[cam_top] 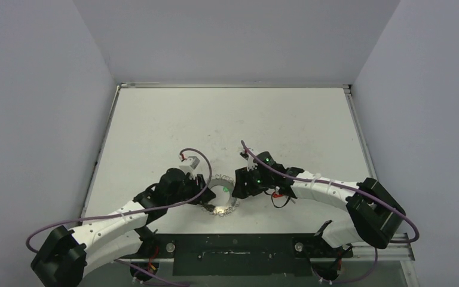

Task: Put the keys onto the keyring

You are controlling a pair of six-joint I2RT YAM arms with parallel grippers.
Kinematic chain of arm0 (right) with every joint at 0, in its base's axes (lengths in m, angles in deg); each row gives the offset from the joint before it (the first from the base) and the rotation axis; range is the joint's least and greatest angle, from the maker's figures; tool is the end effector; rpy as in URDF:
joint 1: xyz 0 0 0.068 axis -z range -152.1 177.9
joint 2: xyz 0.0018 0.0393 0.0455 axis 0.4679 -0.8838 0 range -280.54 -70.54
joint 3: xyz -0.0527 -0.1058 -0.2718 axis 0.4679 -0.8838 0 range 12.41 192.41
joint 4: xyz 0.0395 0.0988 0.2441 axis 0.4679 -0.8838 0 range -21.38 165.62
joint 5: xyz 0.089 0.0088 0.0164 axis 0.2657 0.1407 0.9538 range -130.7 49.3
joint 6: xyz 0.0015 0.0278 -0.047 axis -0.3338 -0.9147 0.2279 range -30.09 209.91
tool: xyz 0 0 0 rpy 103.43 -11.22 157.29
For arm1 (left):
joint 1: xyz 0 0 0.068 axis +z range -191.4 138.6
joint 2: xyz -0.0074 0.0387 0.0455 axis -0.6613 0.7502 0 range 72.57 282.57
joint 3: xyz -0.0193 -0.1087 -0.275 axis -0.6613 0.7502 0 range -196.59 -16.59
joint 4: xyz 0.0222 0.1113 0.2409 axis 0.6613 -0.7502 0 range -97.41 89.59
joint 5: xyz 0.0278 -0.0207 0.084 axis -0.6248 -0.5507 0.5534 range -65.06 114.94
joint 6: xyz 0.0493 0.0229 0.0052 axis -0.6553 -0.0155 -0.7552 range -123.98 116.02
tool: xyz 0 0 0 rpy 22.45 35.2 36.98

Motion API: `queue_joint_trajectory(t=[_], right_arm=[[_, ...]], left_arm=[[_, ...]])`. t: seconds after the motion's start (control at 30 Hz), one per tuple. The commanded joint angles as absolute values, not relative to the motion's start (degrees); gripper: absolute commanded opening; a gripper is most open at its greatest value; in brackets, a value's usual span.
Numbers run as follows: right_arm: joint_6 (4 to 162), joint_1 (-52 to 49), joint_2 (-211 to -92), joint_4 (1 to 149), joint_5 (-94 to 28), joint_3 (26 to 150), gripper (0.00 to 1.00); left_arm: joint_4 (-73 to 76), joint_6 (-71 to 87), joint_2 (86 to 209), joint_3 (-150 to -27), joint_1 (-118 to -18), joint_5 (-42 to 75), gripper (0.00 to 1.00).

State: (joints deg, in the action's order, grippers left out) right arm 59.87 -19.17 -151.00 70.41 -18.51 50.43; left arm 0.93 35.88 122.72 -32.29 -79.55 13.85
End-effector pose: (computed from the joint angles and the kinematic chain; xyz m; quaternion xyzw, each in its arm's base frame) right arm 0.1738 0.2071 0.1935 -0.2042 0.8947 0.3613 0.1653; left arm 0.1275 -0.1090 0.1827 0.0330 0.8757 -0.3645 0.3150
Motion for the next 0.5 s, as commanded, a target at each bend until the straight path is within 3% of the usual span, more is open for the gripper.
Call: queue_joint_trajectory(t=[0.0,0.2,0.47], right_arm=[[60.7,-17.2,-148.2,69.4,-20.3,49.1,0.56],[60.2,-16.0,-147.7,69.2,-21.1,48.0,0.56],[59.7,-14.5,-147.3,69.4,-21.7,46.8,0.57]], left_arm=[[-3.7,35.7,127.3,-41.0,-89.2,22.1,0.37],[-17.2,39.3,135.6,-50.7,-99.9,35.9,0.35],[-28.3,45.5,148.3,-61.2,-107.5,45.1,0.35]])
